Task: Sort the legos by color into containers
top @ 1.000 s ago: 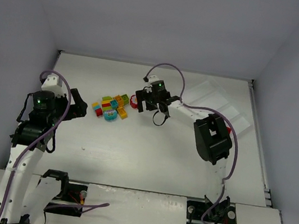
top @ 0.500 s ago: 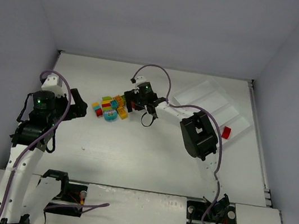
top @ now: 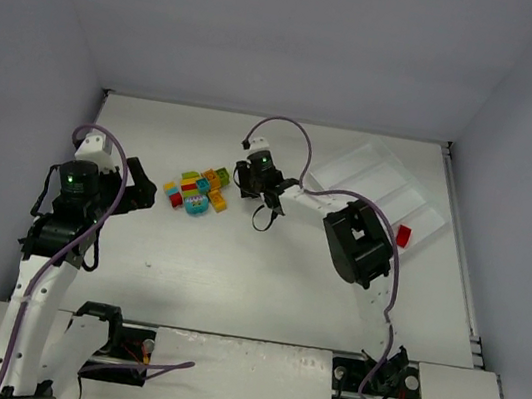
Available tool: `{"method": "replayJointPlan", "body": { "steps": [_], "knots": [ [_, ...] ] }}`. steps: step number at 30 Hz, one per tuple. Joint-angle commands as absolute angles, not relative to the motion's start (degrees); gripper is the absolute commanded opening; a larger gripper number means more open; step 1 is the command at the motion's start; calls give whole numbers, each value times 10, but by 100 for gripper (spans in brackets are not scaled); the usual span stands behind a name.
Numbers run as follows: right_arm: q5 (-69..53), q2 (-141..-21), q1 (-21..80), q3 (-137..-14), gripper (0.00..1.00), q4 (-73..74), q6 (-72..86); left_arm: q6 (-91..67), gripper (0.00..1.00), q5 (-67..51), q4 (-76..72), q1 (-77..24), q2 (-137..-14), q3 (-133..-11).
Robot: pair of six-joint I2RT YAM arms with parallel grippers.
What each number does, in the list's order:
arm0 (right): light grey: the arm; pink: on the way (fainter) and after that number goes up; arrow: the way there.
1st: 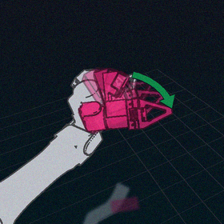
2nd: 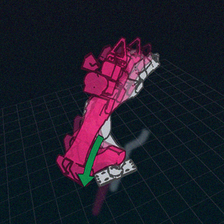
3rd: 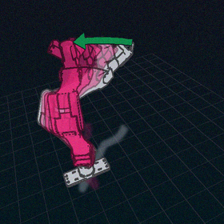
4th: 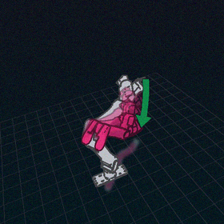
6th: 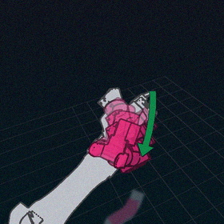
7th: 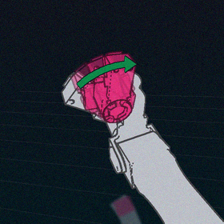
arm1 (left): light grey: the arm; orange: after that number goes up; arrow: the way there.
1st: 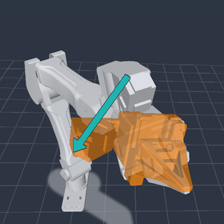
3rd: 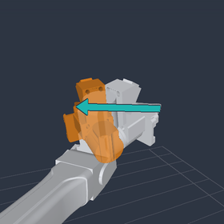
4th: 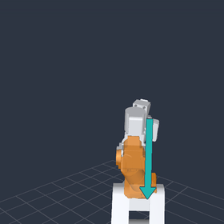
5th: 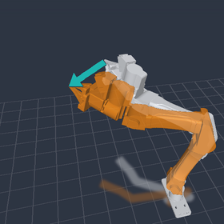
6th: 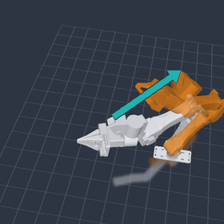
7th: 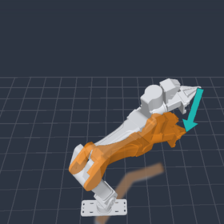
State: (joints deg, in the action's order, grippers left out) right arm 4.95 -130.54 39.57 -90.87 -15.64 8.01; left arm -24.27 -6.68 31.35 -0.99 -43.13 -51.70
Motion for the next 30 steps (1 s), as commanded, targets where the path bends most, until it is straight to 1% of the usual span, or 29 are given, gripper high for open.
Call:
{"method": "replayJointPlan", "body": {
  "steps": [1,3,6,7,9,10,12,13,15,16,17,20,21,23,30],
  "knots": [
    [124,-1175,390,-862,0,-179,68,-246,92,-77,277,-6,-436,-528],
    [148,-1136,375,-828,0,-177,69,-246,92,-77,278,-6,-436,-529],
    [182,-1026,347,-752,0,-161,83,-246,93,-76,279,-6,-433,-528],
    [184,-1003,318,-712,0,-149,100,-247,92,-76,278,-6,-432,-529],
    [179,-943,281,-675,0,-133,124,-247,92,-76,278,-7,-431,-529],
    [176,-923,237,-658,0,-123,147,-247,92,-77,278,-6,-430,-529],
    [164,-870,193,-610,0,-101,159,-248,92,-80,279,-7,-430,-528],
    [159,-854,150,-595,0,-95,165,-248,92,-81,279,-7,-430,-529],
    [137,-814,100,-556,0,-89,168,-249,93,-83,278,-6,-427,-530],
    [131,-804,76,-549,0,-81,170,-249,92,-83,279,-7,-428,-530],
    [125,-796,26,-542,0,-77,172,-249,92,-83,279,-7,-426,-529],
    [104,-777,-44,-529,1,-71,185,-250,92,-88,278,-7,-425,-529],
    [97,-777,-80,-529,1,-71,194,-250,92,-90,277,-7,-424,-529],
    [75,-785,-116,-534,1,-76,198,-251,92,-94,276,-7,-425,-529],
    [55,-863,-148,-584,4,-76,181,-256,92,-98,277,-7,-420,-529]
  ]
}}
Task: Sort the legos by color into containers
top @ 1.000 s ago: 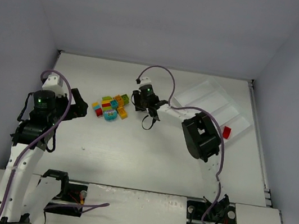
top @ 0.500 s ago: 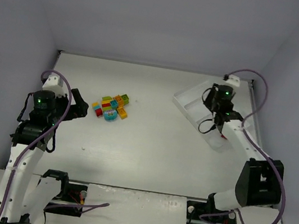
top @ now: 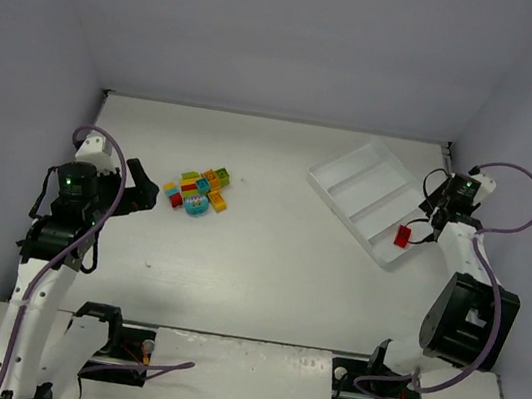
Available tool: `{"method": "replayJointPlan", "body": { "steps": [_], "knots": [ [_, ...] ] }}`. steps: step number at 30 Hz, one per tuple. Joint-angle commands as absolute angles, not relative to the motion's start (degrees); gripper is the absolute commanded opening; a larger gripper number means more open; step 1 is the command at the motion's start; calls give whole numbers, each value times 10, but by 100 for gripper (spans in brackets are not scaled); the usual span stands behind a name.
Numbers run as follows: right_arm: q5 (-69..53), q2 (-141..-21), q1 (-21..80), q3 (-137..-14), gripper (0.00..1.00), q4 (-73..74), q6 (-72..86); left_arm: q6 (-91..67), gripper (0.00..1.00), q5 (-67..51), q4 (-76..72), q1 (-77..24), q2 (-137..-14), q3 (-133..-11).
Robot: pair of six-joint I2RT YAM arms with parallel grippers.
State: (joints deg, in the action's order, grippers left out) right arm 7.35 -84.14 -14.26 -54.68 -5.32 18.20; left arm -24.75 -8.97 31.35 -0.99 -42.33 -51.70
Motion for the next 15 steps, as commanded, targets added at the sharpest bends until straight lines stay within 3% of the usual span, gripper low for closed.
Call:
{"method": "replayJointPlan", "body": {
  "steps": [1,8,14,15],
  "knots": [
    [55,-872,-150,-592,5,-75,180,-256,92,-98,277,-7,-419,-529],
    [53,-959,-152,-620,11,-71,173,-258,92,-103,276,-7,-417,-530],
    [56,-984,-152,-622,26,-70,175,-258,92,-102,277,-7,-418,-529],
    [63,-984,-152,-621,33,-71,174,-258,92,-103,277,-7,-418,-529]
  ]
}}
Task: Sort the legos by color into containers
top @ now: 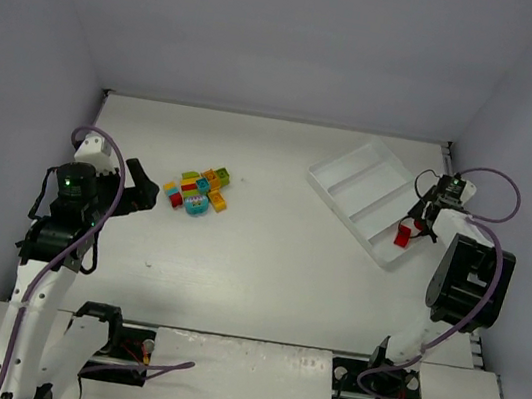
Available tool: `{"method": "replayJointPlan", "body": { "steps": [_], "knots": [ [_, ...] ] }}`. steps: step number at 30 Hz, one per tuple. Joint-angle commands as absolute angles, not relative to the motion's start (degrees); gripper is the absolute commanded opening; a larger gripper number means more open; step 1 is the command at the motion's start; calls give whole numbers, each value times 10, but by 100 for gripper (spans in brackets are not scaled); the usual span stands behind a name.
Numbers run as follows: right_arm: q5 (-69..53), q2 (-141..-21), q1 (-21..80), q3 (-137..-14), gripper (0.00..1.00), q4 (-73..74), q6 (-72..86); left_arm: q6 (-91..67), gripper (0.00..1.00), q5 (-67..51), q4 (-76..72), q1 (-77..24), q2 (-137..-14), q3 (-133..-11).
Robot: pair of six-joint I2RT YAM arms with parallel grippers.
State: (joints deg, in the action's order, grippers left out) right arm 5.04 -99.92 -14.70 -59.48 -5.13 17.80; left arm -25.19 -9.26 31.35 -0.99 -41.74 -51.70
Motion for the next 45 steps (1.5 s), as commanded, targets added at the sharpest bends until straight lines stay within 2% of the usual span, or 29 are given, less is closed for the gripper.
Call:
{"method": "replayJointPlan", "body": {
  "steps": [1,2,3,7,10,15,20,25,30,36,45],
  "knots": [
    [64,-983,-152,-621,38,-71,174,-258,92,-103,277,-7,-418,-529],
    [65,-979,-152,-620,41,-71,175,-258,92,-104,276,-6,-419,-529],
    [63,-976,-152,-617,51,-70,174,-258,92,-103,276,-7,-418,-529],
    [43,-949,-147,-614,59,-70,172,-258,92,-104,276,-7,-419,-529],
    [38,-922,-132,-613,73,-68,166,-258,92,-103,276,-7,-419,-529],
    [21,-854,-72,-605,74,-61,150,-258,92,-104,276,-7,-421,-529],
    [-45,-803,89,-598,74,-79,118,-258,92,-98,276,-6,-421,-528],
    [-72,-816,222,-606,75,-125,105,-256,92,-86,279,-6,-424,-528],
    [-77,-906,346,-642,76,-146,81,-254,92,-78,281,-6,-426,-528],
    [-48,-1054,437,-733,79,-163,69,-252,92,-63,284,-6,-431,-528],
    [-42,-1188,470,-809,79,-166,61,-251,92,-59,286,-6,-433,-529]
  ]
}}
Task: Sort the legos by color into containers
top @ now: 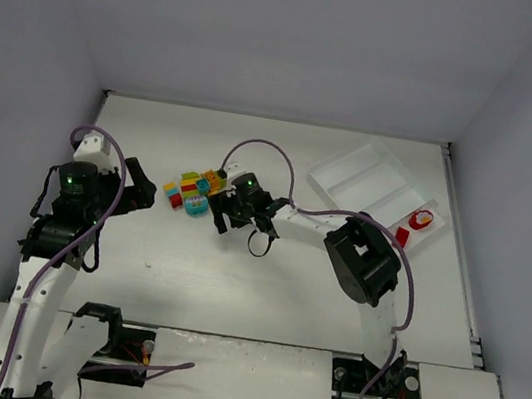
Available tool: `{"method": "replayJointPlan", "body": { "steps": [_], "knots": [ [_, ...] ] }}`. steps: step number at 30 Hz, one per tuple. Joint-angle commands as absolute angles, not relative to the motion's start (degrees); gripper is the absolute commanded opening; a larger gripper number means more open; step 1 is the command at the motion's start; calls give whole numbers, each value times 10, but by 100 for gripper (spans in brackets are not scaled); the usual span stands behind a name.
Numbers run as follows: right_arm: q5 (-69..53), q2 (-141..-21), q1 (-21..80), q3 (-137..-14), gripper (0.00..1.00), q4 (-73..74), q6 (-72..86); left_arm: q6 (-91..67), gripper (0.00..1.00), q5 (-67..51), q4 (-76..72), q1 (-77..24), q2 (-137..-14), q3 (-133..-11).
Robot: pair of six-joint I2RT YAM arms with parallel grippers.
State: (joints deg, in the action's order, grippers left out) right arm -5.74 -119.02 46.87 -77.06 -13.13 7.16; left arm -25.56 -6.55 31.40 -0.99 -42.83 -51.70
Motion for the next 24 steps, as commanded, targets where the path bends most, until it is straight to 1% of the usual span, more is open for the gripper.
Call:
{"method": "replayJointPlan", "body": {
  "steps": [1,9,12,13,14,15,17,18,20,21,22,24],
  "knots": [
    [-40,-1202,475,-818,79,-167,62,-251,92,-59,285,-6,-432,-529],
    [-30,-1271,480,-865,75,-171,69,-251,92,-62,284,-6,-432,-529],
    [-20,-1288,481,-881,69,-171,69,-251,92,-61,284,-5,-433,-528],
    [-12,-1291,481,-883,63,-172,69,-251,92,-61,284,-5,-433,-528],
    [-8,-1294,481,-886,60,-173,71,-251,92,-62,284,-5,-434,-529],
    [-6,-1297,480,-888,54,-179,72,-251,92,-62,284,-5,-435,-529],
    [-4,-1299,481,-889,45,-183,73,-251,92,-64,283,-5,-435,-529],
    [-2,-1296,481,-886,34,-185,75,-251,92,-64,284,-5,-438,-529],
    [17,-1291,481,-878,22,-188,75,-251,92,-65,283,-5,-439,-529],
    [26,-1281,480,-873,13,-189,76,-251,92,-66,284,-5,-439,-529],
    [38,-1273,480,-855,8,-194,78,-251,92,-66,284,-5,-439,-529],
    [69,-1243,475,-832,2,-203,82,-251,92,-67,284,-5,-440,-529]
  ]
}}
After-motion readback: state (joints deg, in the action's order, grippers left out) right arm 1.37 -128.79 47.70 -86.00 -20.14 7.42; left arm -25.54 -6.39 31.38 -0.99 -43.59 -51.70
